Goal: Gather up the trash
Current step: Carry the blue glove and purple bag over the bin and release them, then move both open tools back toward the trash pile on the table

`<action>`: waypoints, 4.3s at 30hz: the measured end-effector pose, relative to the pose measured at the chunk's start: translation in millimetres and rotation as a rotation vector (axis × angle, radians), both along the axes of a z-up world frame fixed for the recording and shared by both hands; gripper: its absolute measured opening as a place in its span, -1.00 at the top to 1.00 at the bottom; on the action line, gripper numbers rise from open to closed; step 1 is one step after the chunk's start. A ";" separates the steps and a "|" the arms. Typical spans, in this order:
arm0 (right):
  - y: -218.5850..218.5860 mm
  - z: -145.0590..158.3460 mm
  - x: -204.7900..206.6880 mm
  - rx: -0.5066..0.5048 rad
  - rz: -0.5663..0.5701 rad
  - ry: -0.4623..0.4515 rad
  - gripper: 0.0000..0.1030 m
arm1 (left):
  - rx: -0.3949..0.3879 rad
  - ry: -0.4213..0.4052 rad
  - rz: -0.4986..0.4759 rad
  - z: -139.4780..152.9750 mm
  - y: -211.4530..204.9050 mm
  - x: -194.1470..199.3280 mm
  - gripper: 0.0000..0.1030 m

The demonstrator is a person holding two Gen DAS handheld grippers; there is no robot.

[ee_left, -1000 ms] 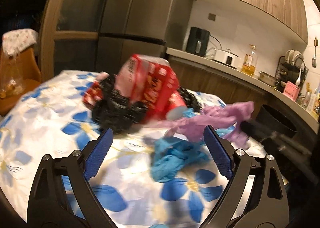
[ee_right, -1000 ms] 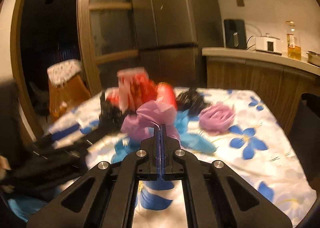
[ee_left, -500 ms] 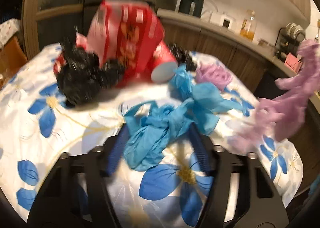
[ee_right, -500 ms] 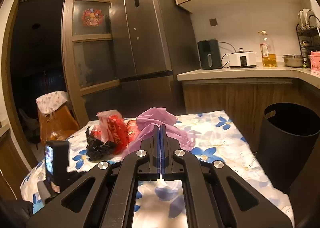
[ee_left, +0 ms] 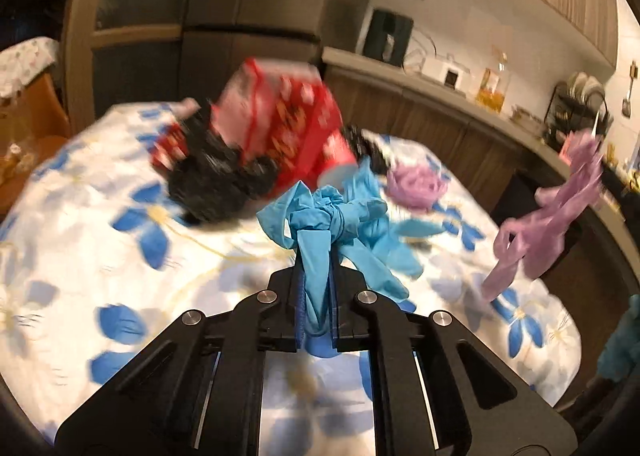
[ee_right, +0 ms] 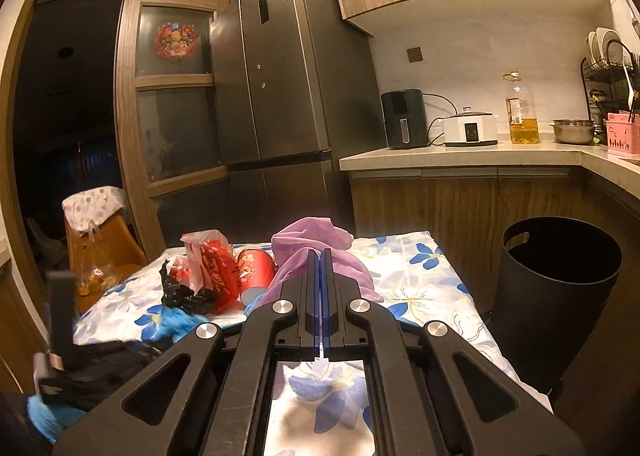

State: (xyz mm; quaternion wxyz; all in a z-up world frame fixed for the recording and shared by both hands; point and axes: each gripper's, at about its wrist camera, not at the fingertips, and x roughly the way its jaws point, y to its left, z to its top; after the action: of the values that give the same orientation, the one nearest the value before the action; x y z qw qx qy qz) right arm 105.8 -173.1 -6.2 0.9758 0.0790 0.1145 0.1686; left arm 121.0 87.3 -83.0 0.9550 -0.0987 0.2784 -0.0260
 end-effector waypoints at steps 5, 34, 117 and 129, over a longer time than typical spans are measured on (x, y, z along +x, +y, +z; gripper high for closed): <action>-2.7 4.6 -5.0 0.008 -0.010 -0.009 0.97 | 0.000 -0.084 -0.008 32.7 -3.2 -13.7 0.85; -159.4 43.7 18.8 -0.028 -0.408 -0.106 0.97 | 0.032 -0.310 -0.403 113.2 -243.5 79.5 0.85; -191.1 17.8 41.2 0.044 -0.466 -0.026 -0.68 | -0.059 -0.297 -0.269 71.0 -225.5 88.1 -0.89; -126.1 12.9 30.2 -0.003 -0.385 -0.053 -0.68 | 0.034 -0.258 -0.066 39.9 -136.5 51.7 -0.89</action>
State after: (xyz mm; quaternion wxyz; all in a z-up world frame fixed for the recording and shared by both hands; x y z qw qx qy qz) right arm 135.9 -299.2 6.7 0.9928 0.0937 0.0715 -0.0195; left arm 172.7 -49.2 -43.0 0.9831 -0.0690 0.1565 -0.0651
